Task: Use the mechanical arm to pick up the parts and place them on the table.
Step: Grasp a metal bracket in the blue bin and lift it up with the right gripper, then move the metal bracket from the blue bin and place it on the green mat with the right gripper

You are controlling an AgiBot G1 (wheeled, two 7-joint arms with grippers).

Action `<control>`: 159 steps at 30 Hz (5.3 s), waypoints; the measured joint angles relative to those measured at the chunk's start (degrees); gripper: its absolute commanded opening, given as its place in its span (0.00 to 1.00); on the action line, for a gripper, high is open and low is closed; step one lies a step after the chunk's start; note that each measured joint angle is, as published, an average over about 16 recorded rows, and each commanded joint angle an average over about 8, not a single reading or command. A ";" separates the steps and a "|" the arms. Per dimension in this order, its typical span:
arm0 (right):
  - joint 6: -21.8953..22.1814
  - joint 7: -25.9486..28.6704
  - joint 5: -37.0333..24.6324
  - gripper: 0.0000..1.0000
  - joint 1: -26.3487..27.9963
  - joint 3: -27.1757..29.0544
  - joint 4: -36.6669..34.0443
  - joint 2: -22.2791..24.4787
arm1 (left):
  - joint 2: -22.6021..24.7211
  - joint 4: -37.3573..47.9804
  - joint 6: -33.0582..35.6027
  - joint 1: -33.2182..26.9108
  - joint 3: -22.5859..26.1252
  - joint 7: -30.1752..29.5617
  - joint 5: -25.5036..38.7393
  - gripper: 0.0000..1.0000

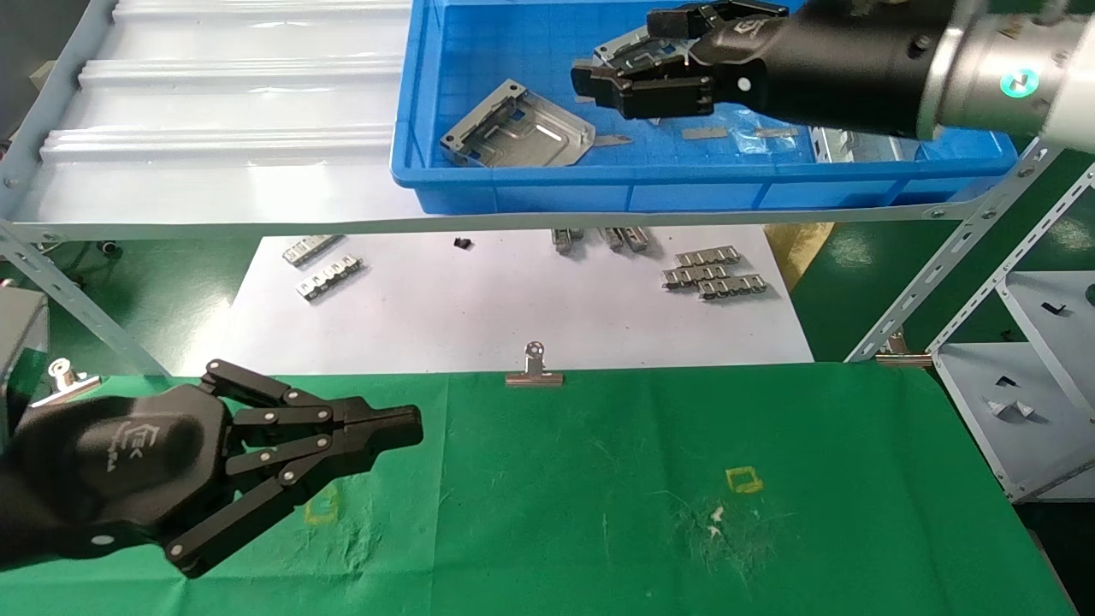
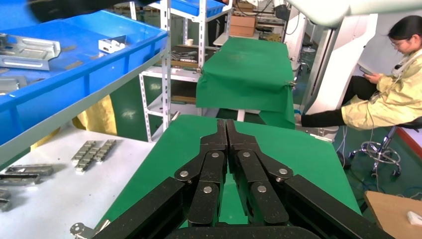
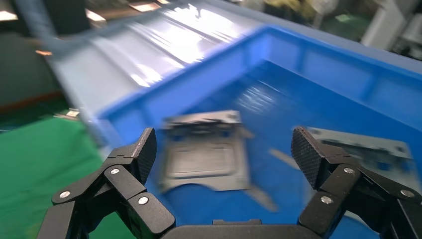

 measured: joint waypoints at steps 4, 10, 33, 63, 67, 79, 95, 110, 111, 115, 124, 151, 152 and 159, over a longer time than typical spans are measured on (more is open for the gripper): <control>2.64 2.03 -6.89 1.00 6.45 -3.83 -9.31 -5.64 | -0.01 0.00 -0.01 0.00 0.02 0.01 -0.01 1.00; 5.29 2.17 -12.29 0.90 12.37 -6.96 -21.79 -12.38 | -0.02 0.00 -0.02 -0.01 0.04 0.02 -0.03 1.00; 14.32 1.41 -13.40 0.00 15.70 -8.34 -39.65 -20.77 | -0.06 0.00 -0.06 -0.03 0.14 0.07 -0.09 1.00; 15.35 -0.91 -12.05 0.00 15.06 -11.98 -38.37 -20.58 | -0.11 0.00 -0.11 -0.06 0.26 0.13 -0.18 1.00; 14.85 -2.15 -11.52 0.00 15.22 -12.06 -38.49 -20.43 | -0.11 0.00 -0.12 -0.06 0.27 0.14 -0.19 1.00; 11.88 -8.67 -8.18 0.00 16.36 -10.59 -37.79 -19.12 | -0.13 0.00 -0.14 -0.07 0.32 0.16 -0.22 1.00; -4.82 -21.02 -4.35 0.00 20.70 -8.79 -33.57 -12.73 | -0.16 0.00 -0.17 -0.08 0.38 0.19 -0.26 1.00; -22.30 -24.90 -4.42 0.00 21.71 -10.20 -19.73 -2.00 | -0.18 0.00 -0.19 -0.09 0.43 0.22 -0.30 1.00; -23.11 -24.69 -4.19 0.00 21.49 -10.26 -18.09 -1.01 | -0.18 0.00 -0.19 -0.09 0.44 0.22 -0.30 1.00; -25.71 -23.23 -2.46 0.00 20.02 -10.50 -10.44 3.37 | -0.19 0.00 -0.20 -0.10 0.45 0.23 -0.31 1.00; -27.58 -18.40 3.96 0.00 14.59 -11.44 8.53 13.79 | -0.20 0.00 -0.21 -0.10 0.48 0.24 -0.33 1.00; -25.23 -25.94 -5.89 0.00 0.64 -25.21 9.92 16.43 | -0.24 0.00 -0.25 -0.13 0.58 0.29 -0.40 1.00; -25.00 -26.59 -6.59 0.00 0.45 -25.62 8.93 15.86 | -0.24 0.00 -0.25 -0.13 0.58 0.29 -0.40 1.00; -23.06 -30.56 -9.90 0.00 -0.67 -27.49 2.94 12.33 | -0.25 0.00 -0.26 -0.13 0.61 0.30 -0.42 1.00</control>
